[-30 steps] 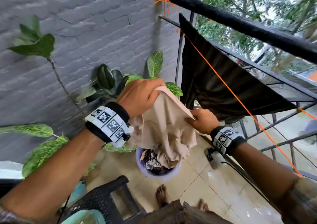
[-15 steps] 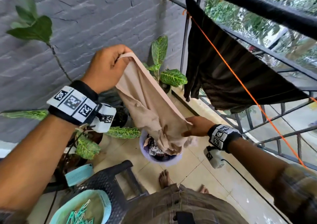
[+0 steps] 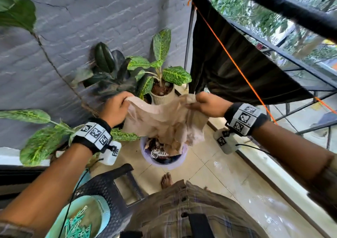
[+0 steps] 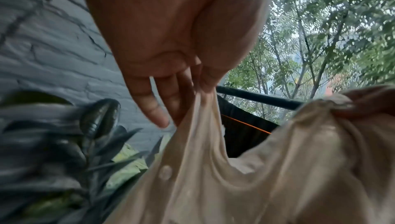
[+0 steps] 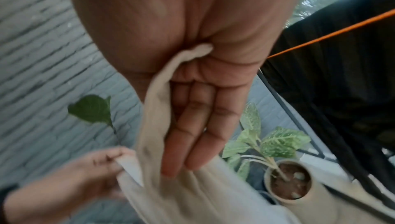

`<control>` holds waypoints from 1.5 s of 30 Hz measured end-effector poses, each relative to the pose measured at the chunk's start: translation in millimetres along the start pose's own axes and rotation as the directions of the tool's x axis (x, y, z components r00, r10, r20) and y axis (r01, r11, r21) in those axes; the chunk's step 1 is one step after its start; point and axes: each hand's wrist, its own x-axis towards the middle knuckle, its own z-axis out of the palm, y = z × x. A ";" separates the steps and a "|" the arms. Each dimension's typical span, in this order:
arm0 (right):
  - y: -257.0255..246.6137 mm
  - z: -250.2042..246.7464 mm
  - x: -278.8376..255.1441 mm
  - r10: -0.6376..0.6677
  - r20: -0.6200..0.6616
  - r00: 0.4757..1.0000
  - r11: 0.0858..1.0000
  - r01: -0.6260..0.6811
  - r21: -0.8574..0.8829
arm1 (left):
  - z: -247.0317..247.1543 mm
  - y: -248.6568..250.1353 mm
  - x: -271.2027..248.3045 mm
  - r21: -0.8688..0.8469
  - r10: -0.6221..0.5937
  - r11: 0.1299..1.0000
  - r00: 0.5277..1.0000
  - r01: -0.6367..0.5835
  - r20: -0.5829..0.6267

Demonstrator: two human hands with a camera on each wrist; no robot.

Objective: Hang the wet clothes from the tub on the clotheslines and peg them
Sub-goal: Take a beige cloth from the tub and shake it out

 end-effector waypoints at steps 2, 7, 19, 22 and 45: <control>-12.6 -2.5 3.7 0.077 -0.074 0.994 0.962 -0.055 0.269 | 21.9 12.5 -6.7 -0.036 -0.024 0.999 0.989 0.029 0.147; -17.7 3.6 18.7 0.209 -0.173 0.963 0.749 -0.044 0.661 | 63.8 54.2 -24.9 -0.225 0.109 0.974 0.929 -0.029 0.353; -49.2 24.6 10.2 0.326 -0.282 0.902 0.601 0.033 0.799 | 133.0 61.4 -41.6 -0.131 -0.031 0.987 0.910 0.093 0.414; -62.1 16.4 3.8 0.305 -0.299 0.904 0.557 0.085 0.826 | 139.4 60.0 -42.5 -0.184 -0.013 0.980 0.954 0.071 0.301; 5.0 69.8 -4.3 0.148 -0.049 0.988 0.804 -0.091 0.588 | 11.3 75.8 -18.2 -0.028 0.227 0.972 0.901 -0.233 0.370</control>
